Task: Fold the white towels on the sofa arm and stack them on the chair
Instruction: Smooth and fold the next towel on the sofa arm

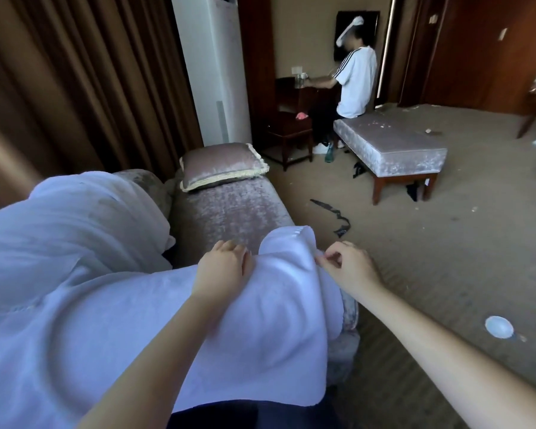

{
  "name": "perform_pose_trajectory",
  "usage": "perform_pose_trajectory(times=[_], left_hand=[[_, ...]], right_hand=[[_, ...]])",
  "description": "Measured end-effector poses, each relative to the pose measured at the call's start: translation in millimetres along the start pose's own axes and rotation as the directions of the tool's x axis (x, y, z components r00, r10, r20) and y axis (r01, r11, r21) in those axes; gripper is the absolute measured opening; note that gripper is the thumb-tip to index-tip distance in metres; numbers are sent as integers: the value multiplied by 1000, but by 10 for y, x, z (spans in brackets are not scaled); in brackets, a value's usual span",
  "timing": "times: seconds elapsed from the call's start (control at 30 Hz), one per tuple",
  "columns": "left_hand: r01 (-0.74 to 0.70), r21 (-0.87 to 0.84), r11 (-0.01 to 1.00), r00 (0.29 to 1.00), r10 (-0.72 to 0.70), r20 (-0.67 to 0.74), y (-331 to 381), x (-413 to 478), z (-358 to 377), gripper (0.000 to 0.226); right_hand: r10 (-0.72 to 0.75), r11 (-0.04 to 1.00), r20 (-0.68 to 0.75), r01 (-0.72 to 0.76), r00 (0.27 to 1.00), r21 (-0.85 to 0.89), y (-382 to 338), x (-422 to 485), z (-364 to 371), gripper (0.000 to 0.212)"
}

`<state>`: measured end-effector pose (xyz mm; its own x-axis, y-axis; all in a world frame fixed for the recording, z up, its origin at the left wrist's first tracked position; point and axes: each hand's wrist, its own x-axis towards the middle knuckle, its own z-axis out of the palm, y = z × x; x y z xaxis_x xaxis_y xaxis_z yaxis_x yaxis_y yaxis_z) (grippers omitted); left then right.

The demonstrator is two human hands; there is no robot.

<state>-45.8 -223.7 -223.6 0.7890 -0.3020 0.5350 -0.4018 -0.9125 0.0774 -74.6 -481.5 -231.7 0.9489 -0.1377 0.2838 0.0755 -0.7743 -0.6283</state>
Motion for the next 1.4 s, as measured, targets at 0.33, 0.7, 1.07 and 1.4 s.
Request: perform_pose_trajectory(times=[0.33,0.7,1.07,1.4], left_hand=[[-38,44,998,996,42,-77,4,-33,21,37],[-37,15,999,985,39,-167,2,-20,18,30],[-198,-8,980,883,175,-436,255,-447,-137,11],[-97,63,993,987,105,-121,352,-2122,237,25]], right_hand=[[145,954,24,-133,989,-270,228,20,-166,26],[-208,978,-4,208,978,2,53,313,92,12],[118,956,-339,-14,933,294,411,-966,322,15],[342,795,-47,-262,939,546,270,-1368,617,30]])
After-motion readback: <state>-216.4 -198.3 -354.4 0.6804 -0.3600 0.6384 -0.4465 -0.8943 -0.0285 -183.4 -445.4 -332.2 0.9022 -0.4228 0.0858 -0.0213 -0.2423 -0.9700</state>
